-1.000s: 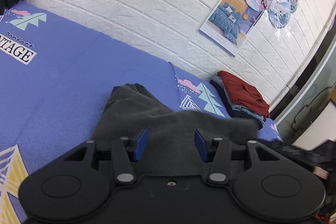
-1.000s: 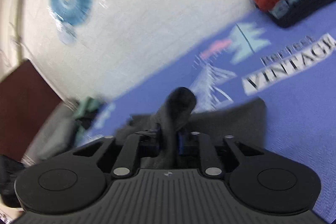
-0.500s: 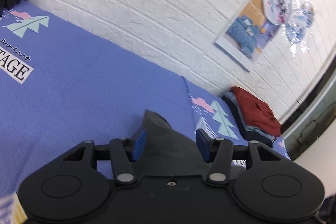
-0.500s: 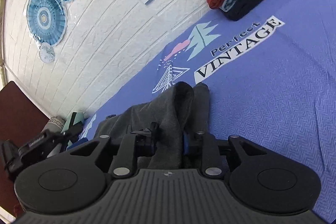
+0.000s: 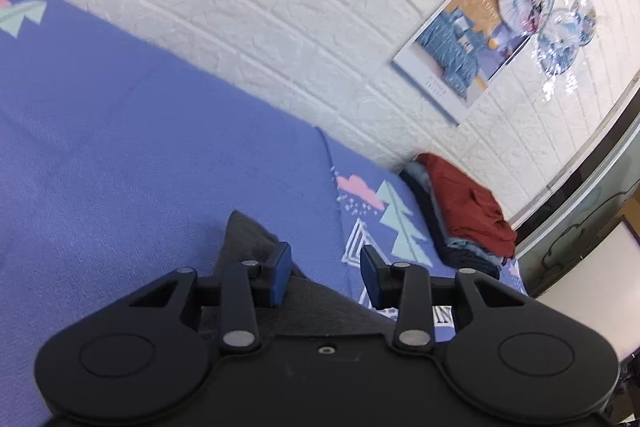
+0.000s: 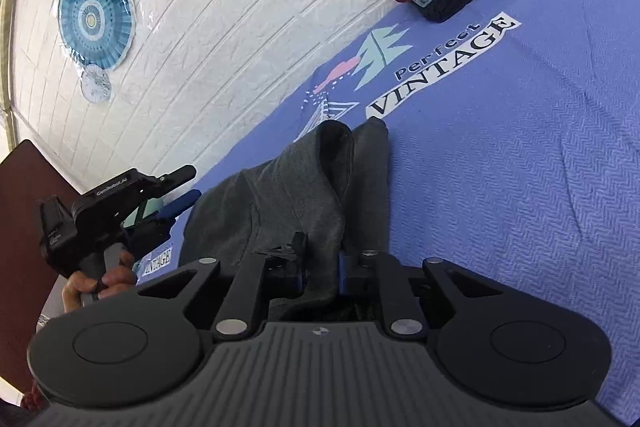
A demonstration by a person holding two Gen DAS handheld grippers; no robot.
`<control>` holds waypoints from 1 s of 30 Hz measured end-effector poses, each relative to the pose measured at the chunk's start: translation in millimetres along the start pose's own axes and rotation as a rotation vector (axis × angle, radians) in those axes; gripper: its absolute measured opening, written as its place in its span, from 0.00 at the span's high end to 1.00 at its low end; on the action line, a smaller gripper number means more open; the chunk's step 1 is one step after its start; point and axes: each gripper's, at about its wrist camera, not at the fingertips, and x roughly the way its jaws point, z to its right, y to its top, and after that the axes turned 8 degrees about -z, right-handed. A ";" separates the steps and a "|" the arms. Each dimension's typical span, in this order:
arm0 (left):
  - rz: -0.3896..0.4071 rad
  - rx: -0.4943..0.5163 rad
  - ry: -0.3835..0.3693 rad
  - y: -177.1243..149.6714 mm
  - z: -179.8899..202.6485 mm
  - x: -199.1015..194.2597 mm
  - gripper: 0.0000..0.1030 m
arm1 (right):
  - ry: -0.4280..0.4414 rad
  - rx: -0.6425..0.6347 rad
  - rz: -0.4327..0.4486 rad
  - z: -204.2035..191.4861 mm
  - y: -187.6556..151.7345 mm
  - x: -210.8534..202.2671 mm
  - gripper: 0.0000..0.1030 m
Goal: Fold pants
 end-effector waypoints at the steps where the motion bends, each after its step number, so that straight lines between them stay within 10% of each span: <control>1: -0.005 -0.001 0.003 -0.9 -2.1 4.5 0.95 | -0.009 -0.006 -0.004 -0.7 2.2 0.5 0.71; 6: 0.003 0.030 0.054 -6.2 -14.2 28.1 0.87 | -0.127 -0.074 0.083 -20.4 10.3 -9.1 0.17; 8: 0.009 0.014 0.043 -9.1 -23.1 36.6 0.89 | -0.213 -0.136 0.178 -33.1 12.2 -15.2 0.09; 10: 0.018 0.021 0.036 -10.3 -24.7 38.4 0.89 | -0.209 -0.203 0.253 -44.0 14.8 -19.7 0.13; 13: 0.021 0.025 0.031 -11.2 -24.9 36.9 0.88 | -0.148 -0.319 0.268 -63.0 19.4 -10.4 0.51; 22: 0.042 0.215 0.087 -35.4 -13.3 16.4 0.73 | -0.174 -0.286 0.173 -28.8 26.3 57.9 0.54; 30: 0.045 0.169 0.057 -33.6 -20.1 19.5 0.69 | -0.162 -0.233 0.159 -24.5 32.2 59.7 0.39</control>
